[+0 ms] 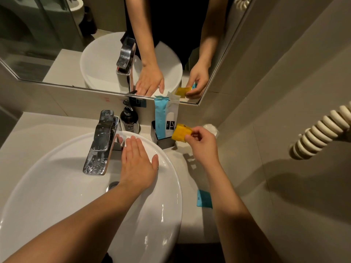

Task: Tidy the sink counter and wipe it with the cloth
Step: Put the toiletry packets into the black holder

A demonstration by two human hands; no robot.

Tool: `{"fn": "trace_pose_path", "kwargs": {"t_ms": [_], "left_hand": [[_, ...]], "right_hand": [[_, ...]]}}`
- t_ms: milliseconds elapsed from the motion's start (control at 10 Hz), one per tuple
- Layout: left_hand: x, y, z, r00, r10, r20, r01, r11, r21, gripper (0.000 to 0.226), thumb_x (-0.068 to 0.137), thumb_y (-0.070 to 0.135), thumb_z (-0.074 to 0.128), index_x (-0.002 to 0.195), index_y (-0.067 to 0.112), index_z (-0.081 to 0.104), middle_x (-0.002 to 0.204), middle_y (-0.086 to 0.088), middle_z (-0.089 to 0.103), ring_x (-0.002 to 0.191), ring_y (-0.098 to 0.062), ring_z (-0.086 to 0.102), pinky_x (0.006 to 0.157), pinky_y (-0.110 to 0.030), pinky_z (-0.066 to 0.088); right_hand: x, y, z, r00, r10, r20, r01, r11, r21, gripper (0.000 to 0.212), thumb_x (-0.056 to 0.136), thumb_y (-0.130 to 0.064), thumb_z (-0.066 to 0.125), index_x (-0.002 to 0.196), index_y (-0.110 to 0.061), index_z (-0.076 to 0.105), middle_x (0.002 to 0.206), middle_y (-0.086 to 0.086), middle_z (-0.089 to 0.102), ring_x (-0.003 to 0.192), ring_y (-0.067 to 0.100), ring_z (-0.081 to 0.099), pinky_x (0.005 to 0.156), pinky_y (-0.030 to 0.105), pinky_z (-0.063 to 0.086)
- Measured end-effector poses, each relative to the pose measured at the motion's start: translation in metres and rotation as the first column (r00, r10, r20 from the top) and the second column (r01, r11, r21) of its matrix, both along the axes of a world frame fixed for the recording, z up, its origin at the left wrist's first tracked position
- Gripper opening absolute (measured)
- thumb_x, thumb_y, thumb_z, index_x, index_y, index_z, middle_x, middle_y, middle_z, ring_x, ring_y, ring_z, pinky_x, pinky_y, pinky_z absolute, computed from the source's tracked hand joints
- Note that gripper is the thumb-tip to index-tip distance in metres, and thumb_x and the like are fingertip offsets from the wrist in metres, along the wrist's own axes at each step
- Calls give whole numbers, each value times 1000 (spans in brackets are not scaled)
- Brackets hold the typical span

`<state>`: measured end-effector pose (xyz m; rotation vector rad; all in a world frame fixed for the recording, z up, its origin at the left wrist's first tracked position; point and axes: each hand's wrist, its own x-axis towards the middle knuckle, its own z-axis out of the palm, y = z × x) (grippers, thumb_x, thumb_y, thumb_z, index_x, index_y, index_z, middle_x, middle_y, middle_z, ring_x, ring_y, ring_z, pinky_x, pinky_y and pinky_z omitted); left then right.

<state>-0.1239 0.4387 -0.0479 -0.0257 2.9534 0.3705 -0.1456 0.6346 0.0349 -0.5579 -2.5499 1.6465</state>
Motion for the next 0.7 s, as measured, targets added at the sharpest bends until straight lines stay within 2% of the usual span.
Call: {"fn": "trace_pose_path", "kwargs": {"t_ms": [100, 200, 300, 400, 500, 600, 700], "left_hand": [[0, 0, 1, 1000, -3, -7, 3, 1000, 8, 87, 101, 60, 22, 159, 3, -8, 170, -17, -7, 157, -31, -8, 126, -44, -5], [0, 0, 1, 1000, -5, -2, 5, 1000, 10, 87, 101, 59, 23, 159, 3, -9, 170, -17, -8, 157, -31, -10, 126, -44, -5], [-1, 0, 2, 1000, -1, 2, 1, 1000, 8, 87, 101, 59, 23, 159, 2, -8, 170, -18, -8, 157, -31, -10, 126, -44, -5], [-1, 1, 2, 1000, 2, 2, -2, 1000, -1, 87, 101, 59, 23, 159, 2, -8, 170, -17, -8, 157, -31, -10, 126, -44, -5], [-1, 1, 2, 1000, 4, 2, -4, 1000, -11, 87, 101, 59, 23, 159, 3, -9, 170, -17, -8, 157, -31, -10, 125, -44, -6], [0, 1, 3, 1000, 6, -4, -6, 1000, -19, 87, 101, 59, 22, 159, 2, -9, 170, -17, -8, 157, -31, -10, 124, -43, -7], [-1, 1, 2, 1000, 3, 2, -3, 1000, -23, 86, 101, 59, 21, 159, 2, -9, 170, -17, -8, 157, -31, -11, 125, -43, -7]], "right_hand": [[-20, -17, 9, 996, 54, -74, -51, 998, 39, 5, 91, -12, 71, 94, -16, 69, 85, -5, 67, 79, 5, 60, 68, 11, 47], [-31, -30, 7, 992, 91, -85, -85, 994, 66, 5, 91, -12, 70, 95, -15, 69, 85, -5, 66, 76, 3, 58, 65, 12, 45], [-38, -36, -4, 990, 141, -10, -138, 982, 130, 5, 91, -13, 70, 95, -16, 70, 83, -5, 63, 71, 3, 54, 59, 16, 39], [-43, -38, -14, 982, 180, 58, -188, 962, 200, 7, 92, -14, 70, 98, -16, 72, 85, -3, 66, 72, 8, 56, 61, 21, 43], [-46, -40, -22, 972, 201, 121, -227, 939, 260, 16, 93, -16, 68, 108, -15, 75, 96, 1, 73, 85, 15, 64, 74, 31, 54], [-44, -38, -23, 976, 176, 128, -205, 943, 264, 27, 95, -17, 67, 121, -15, 73, 116, 2, 74, 102, 16, 67, 89, 33, 56], [-39, -32, -20, 986, 137, 99, -157, 961, 229, 27, 96, -16, 66, 122, -13, 73, 118, 2, 74, 106, 15, 66, 87, 27, 52]]}}
